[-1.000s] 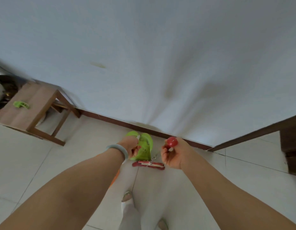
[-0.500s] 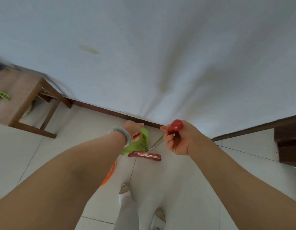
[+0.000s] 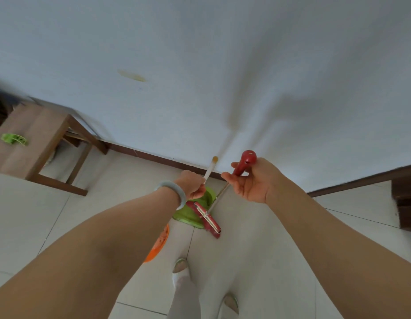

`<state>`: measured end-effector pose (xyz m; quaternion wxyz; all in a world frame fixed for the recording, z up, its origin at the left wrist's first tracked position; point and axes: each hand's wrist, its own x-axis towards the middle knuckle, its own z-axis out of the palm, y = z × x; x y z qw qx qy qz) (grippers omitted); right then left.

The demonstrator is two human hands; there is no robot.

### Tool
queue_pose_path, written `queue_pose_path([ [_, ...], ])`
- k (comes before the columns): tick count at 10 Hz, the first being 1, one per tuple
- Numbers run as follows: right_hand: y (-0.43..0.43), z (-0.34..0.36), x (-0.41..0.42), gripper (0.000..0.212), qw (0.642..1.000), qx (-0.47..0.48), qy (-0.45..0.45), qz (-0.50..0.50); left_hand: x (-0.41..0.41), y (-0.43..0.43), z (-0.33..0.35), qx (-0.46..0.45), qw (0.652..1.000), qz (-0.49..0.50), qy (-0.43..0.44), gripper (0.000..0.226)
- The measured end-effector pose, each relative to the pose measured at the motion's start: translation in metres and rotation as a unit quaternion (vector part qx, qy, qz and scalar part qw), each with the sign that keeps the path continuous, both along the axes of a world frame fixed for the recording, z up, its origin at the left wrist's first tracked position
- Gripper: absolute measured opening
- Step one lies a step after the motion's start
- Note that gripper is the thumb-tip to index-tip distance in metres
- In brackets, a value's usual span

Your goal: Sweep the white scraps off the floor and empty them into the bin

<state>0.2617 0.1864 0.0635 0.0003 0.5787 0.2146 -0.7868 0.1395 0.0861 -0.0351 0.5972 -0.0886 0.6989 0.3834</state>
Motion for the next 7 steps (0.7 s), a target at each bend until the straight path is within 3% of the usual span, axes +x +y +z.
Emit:
queue_pose_path([
  [1,-0.002,-0.002,-0.001,0.024,0.998,0.024,-0.027,0.05,-0.001,-0.004,-0.006,0.026,0.996,-0.057,0.06,0.021],
  [2,-0.003,0.004,-0.001,0.026,0.995,0.039,-0.052,0.07,0.001,0.003,-0.005,0.033,0.971,-0.154,0.18,0.028],
  [3,0.002,0.014,-0.004,0.028,0.991,0.047,-0.066,0.103,0.002,0.022,-0.003,0.096,0.897,-0.318,0.291,0.065],
  [4,0.011,0.021,-0.011,0.029,0.983,0.069,-0.07,0.152,-0.003,0.039,-0.006,0.121,0.768,-0.493,0.391,0.071],
  [5,0.019,0.016,-0.02,0.03,0.988,0.078,-0.046,0.126,-0.011,0.05,-0.014,0.099,0.651,-0.618,0.43,0.07],
  [7,0.033,-0.006,-0.024,0.037,0.992,0.121,0.02,-0.006,-0.011,0.045,-0.028,0.042,0.631,-0.615,0.472,0.063],
])
